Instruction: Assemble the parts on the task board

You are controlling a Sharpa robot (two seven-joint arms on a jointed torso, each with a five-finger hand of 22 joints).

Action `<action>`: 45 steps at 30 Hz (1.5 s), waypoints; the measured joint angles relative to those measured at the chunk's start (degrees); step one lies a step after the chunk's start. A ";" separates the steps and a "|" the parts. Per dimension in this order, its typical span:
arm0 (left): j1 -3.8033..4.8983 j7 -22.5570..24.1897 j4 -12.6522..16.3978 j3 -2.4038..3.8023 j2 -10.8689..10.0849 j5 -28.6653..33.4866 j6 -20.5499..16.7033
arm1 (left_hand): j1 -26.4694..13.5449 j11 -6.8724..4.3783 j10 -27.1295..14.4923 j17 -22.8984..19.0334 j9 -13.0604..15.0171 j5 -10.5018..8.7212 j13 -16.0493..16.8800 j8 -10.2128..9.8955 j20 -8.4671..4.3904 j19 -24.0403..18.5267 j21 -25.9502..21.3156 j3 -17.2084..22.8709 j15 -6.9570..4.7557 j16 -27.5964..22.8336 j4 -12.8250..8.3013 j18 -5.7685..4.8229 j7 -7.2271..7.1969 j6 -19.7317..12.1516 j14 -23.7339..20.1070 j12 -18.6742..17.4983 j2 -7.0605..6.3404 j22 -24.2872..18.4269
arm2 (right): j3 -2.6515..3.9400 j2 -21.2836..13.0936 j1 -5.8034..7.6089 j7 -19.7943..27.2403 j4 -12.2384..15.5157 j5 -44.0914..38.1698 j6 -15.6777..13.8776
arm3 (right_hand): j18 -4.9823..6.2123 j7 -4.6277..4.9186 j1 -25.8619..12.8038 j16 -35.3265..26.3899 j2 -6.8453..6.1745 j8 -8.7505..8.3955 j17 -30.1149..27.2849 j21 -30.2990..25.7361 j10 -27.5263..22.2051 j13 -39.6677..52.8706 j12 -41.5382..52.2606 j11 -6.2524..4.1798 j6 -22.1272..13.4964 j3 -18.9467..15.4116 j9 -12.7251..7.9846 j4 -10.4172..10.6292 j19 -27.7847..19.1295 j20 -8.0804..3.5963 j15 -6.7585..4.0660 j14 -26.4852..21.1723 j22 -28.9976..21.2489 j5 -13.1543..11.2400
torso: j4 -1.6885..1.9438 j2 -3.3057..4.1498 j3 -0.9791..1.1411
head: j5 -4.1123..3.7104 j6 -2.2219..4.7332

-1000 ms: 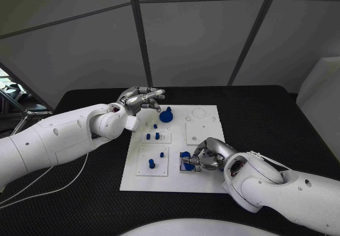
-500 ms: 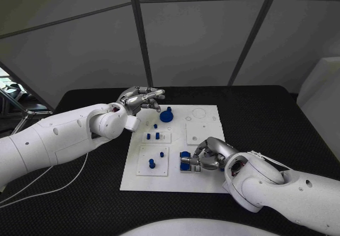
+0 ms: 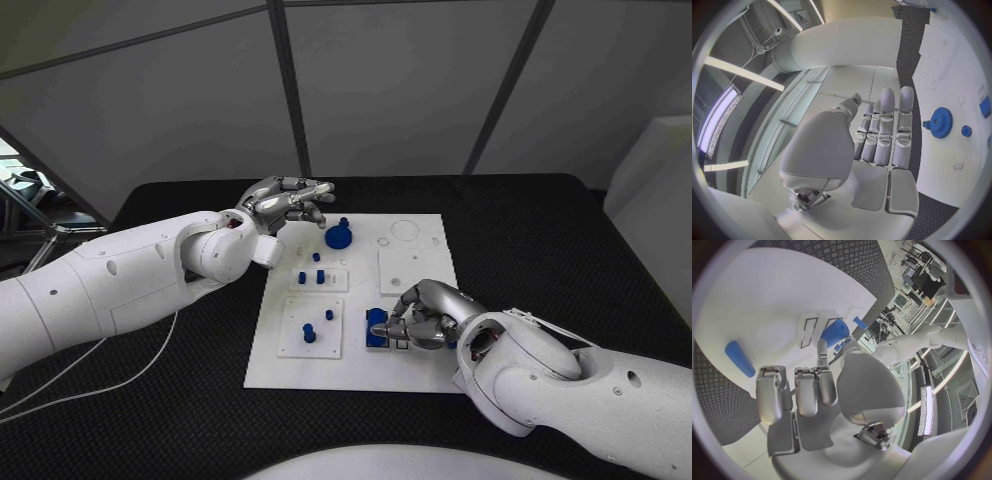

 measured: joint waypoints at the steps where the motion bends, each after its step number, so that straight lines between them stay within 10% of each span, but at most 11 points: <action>1: 0.00 -0.02 0.00 0.00 0.00 0.00 0.01 | 0.00 0.00 0.00 0.00 0.00 0.00 0.00 0.00 0.00 0.00 0.00 0.00 0.00 0.00 0.00 0.00 0.00 0.00 0.00 0.00 0.00 0.00 | 0.00 0.15 0.00 0.00 -0.18 -0.16 0.02 | 0.00 -0.15 0.26 0.00 0.27 0.20 0.00 0.00 0.18 0.00 0.00 -0.18 0.15 0.00 0.07 0.00 0.00 0.00 0.00 0.00 0.00 0.00 | 0.01 0.00 0.00 | -0.03 -0.01; 14: 0.00 -0.28 -0.01 0.00 -0.03 0.00 0.12 | 0.00 0.00 0.00 0.01 0.00 0.00 0.00 0.00 0.00 0.00 0.00 0.00 0.00 0.00 0.00 0.00 0.00 0.00 0.00 0.00 0.00 0.01 | 0.05 0.88 0.03 -0.15 -1.56 -2.49 1.18 | 0.00 -0.82 8.18 0.00 2.14 1.37 0.00 0.00 -0.03 0.01 0.00 -0.80 0.82 1.42 1.86 -4.90 -0.01 -0.43 -0.82 0.00 0.00 -2.32 | 0.09 0.01 -0.03 | 0.07 -0.09; 27: 0.00 -0.45 0.02 0.00 -0.15 -0.01 0.17 | 0.00 0.00 0.01 0.01 0.00 0.00 0.00 0.00 0.00 0.00 0.00 0.00 0.00 0.00 0.00 0.00 0.00 0.00 0.00 0.00 0.00 0.01 | 0.00 -1.02 0.02 0.12 0.12 -4.15 1.96 | 0.00 -0.78 7.46 0.00 1.18 1.36 -0.01 0.00 -0.03 0.01 0.01 -0.80 0.78 0.63 2.12 -4.11 -0.01 -0.42 -0.82 -0.01 0.00 -1.76 | 0.02 0.02 0.01 | -0.08 -0.10; 33: 0.00 -0.49 0.02 -0.01 -0.28 -0.01 0.22 | 0.00 0.00 0.01 -0.05 0.00 0.00 0.00 0.23 0.00 0.00 0.00 0.00 0.00 0.00 0.00 0.01 0.00 0.00 0.00 0.00 0.00 -0.05 | 0.06 -5.60 0.00 0.70 2.16 -3.30 -0.34 | 0.00 0.51 4.42 0.00 1.46 -0.90 -0.01 0.00 0.15 0.00 -2.04 -0.59 -1.03 -1.32 1.76 -1.60 -0.01 -0.42 -0.80 -0.03 0.00 6.70 | 0.01 -0.01 0.01 | -0.12 0.20; 45: -0.02 -0.49 0.15 -0.03 -1.07 -0.01 0.26 | 0.00 0.00 0.01 -0.04 0.00 0.00 0.00 0.23 0.00 0.00 0.00 0.00 0.00 0.00 0.00 0.00 0.00 0.00 0.00 0.00 0.00 -0.04 | 1.55 -15.93 0.09 1.93 5.12 -1.49 -2.33 | 0.01 1.97 5.57 -0.57 2.52 -8.34 -0.01 -0.44 -0.12 0.02 -4.02 0.77 -1.95 -2.53 -1.86 -0.48 0.00 0.23 0.43 0.00 0.00 7.29 | -0.88 -0.10 -0.04 | -1.44 0.20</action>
